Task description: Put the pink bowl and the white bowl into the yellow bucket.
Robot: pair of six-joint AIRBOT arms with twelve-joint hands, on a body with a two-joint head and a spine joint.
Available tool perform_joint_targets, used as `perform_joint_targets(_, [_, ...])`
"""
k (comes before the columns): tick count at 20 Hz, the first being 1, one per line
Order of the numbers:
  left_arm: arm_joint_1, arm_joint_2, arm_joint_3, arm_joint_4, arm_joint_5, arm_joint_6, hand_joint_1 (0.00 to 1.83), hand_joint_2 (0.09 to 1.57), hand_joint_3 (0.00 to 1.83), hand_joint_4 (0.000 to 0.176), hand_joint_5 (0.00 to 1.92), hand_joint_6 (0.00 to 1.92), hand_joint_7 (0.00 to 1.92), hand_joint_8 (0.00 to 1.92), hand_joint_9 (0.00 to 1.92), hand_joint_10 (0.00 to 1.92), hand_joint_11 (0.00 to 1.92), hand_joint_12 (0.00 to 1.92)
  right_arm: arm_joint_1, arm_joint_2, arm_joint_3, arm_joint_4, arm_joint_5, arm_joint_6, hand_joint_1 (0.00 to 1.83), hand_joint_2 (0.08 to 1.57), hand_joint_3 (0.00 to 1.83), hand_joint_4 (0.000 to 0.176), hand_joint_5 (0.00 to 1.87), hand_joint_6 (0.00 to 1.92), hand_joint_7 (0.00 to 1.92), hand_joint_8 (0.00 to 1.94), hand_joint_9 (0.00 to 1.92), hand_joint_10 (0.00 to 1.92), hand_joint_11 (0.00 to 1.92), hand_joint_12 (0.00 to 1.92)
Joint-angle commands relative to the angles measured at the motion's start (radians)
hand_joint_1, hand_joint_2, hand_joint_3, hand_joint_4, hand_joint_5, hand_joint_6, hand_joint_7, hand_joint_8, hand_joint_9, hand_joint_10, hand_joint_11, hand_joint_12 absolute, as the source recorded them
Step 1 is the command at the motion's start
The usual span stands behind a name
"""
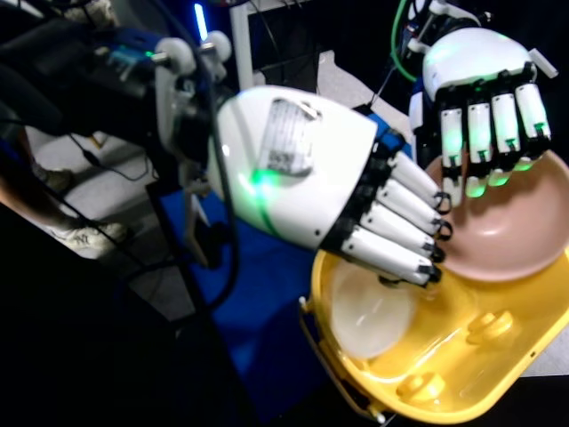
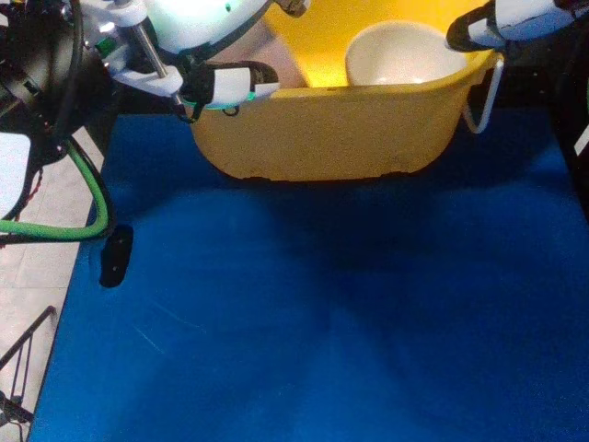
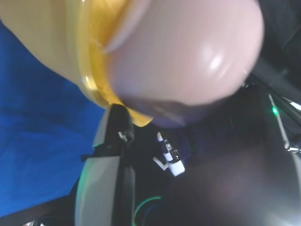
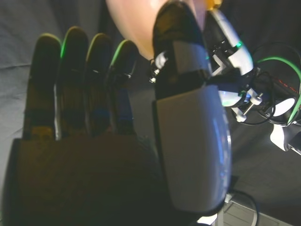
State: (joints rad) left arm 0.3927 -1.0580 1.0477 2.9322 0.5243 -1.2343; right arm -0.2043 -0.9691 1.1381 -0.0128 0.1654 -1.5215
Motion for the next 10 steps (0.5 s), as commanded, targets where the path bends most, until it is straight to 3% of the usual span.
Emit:
perform_joint_targets(1, [-0.011, 0.000, 0.000, 0.023, 0.131, 0.008, 0.87, 1.06, 0.00, 0.000, 0.85, 0.00, 0.77, 0.23, 0.48, 0.84, 0.12, 1.49, 0.015, 0.001, -0.002, 0.004, 0.121, 0.003, 0.98, 0.96, 0.00, 0.000, 0.47, 0.86, 0.41, 0.85, 0.30, 1.00, 0.00, 1.57])
perform_joint_targets(5, [-0.008, 0.000, 0.000, 0.020, 0.136, 0.008, 0.77, 1.04, 0.00, 0.000, 0.76, 0.00, 0.66, 0.00, 0.44, 0.59, 0.09, 1.51, 0.016, 0.003, -0.005, 0.004, 0.121, 0.003, 0.92, 0.96, 0.00, 0.000, 0.41, 0.96, 0.37, 0.86, 0.26, 1.03, 0.00, 1.57])
perform_joint_targets(10, [-0.008, 0.001, -0.001, 0.020, 0.144, 0.007, 0.68, 1.05, 0.00, 0.000, 0.64, 0.00, 0.53, 0.00, 0.41, 0.51, 0.09, 1.52, 0.016, 0.005, -0.008, 0.004, 0.121, 0.004, 0.84, 0.98, 0.01, 0.000, 0.37, 0.98, 0.34, 0.88, 0.23, 1.04, 0.00, 1.57])
